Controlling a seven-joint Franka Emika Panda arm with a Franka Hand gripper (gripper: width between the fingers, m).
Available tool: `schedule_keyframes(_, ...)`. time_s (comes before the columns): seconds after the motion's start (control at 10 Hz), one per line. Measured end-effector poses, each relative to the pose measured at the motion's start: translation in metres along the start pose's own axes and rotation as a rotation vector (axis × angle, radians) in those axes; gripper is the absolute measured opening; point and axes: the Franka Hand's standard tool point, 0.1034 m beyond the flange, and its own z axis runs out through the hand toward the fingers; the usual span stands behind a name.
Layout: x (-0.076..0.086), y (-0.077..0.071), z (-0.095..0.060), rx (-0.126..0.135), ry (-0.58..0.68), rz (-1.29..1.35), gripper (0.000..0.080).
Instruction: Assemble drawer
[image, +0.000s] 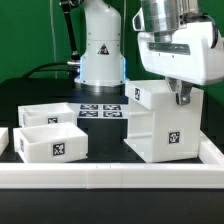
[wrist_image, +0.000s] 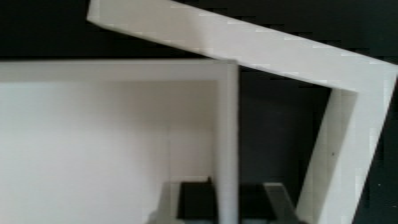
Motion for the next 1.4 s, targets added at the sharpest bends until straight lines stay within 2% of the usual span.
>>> schedule_keyframes(0.1, 0.001, 0.001, 0.002, -0.005, -0.007, 0.046, 0.0041)
schedule_keyframes(0.2, 0.003, -0.002, 0.002, 0.000, -0.013, 0.084, 0.0041)
schedule_keyframes(0.4, 0.004, -0.015, 0.003, 0.010, -0.017, 0.073, 0.0041)
schedule_keyframes(0.6, 0.006, -0.037, 0.004, 0.029, -0.022, 0.071, 0.0041)
schedule_keyframes(1.0, 0.010, -0.060, 0.004, 0.058, -0.011, 0.080, 0.0041)
schedule_keyframes(1.2, 0.011, -0.064, 0.003, 0.055, -0.010, 0.080, 0.0041)
schedule_keyframes(1.3, 0.012, -0.065, 0.003, 0.042, -0.015, 0.081, 0.0041)
schedule_keyframes(1.4, 0.012, -0.065, 0.004, 0.040, -0.016, 0.081, 0.0041)
